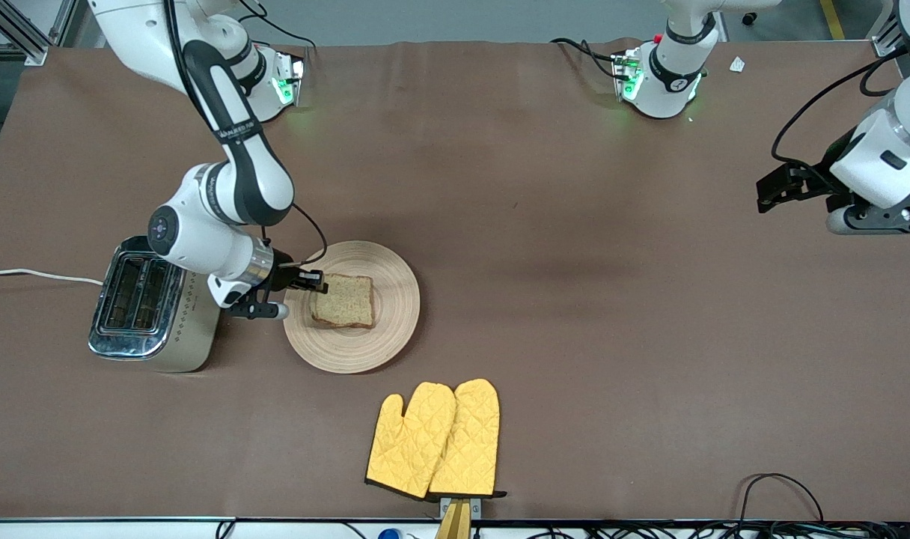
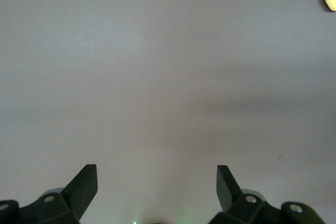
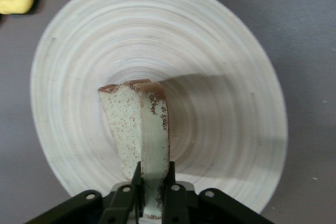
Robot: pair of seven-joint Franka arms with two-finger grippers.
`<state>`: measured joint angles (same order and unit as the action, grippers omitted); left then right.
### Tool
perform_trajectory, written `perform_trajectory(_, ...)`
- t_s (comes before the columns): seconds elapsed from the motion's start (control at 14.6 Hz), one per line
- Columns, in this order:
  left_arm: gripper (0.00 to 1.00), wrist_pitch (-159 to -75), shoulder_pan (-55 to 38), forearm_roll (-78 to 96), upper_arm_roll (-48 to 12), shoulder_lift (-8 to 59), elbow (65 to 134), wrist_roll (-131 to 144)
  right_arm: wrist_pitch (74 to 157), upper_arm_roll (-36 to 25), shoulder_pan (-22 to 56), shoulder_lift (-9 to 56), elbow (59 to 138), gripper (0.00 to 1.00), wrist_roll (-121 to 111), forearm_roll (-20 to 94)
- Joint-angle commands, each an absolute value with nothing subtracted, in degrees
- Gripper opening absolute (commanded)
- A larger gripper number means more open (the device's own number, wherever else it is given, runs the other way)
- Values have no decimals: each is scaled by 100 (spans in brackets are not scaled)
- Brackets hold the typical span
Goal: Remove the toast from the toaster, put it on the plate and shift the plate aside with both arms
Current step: 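Retract the right gripper while the left gripper reaches the plate rim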
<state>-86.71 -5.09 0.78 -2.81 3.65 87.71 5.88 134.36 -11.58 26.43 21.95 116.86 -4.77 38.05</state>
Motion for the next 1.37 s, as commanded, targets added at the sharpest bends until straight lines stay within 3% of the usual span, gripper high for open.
perform_trajectory(0.0, 100, -8640, -466, 814, -316, 579, 8789, 483, 13255, -1125, 2286, 2197, 11769, 81, -913, 3920)
perform_trajectory(0.27, 100, -8849, -466, 2132, -316, 1106, 8990, 483, 12736, -1177, 1969, 2066, 11734, 100, -1046, 3832)
perform_trajectory(0.55, 100, -9991, -667, 3231, -334, 1589, 9711, 475, 12639, -1257, 1951, 1496, 11672, 100, -941, 2622)
perform_trajectory(0.75, 99, -10536, -773, 4470, -535, 2283, 9712, 99, 12184, -1563, 1925, 1143, 11471, 100, -940, 2269)
perform_trajectory(1.03, 98, -11704, -782, 5596, -1176, 3398, 9677, -981, 10814, -2161, 1837, 1081, 10505, 100, -967, 1548)
perform_trajectory(1.3, 99, -13549, -1526, 6818, -1758, 4436, 9362, -1968, 10442, -2434, 1837, 599, 10178, 100, -932, 678)
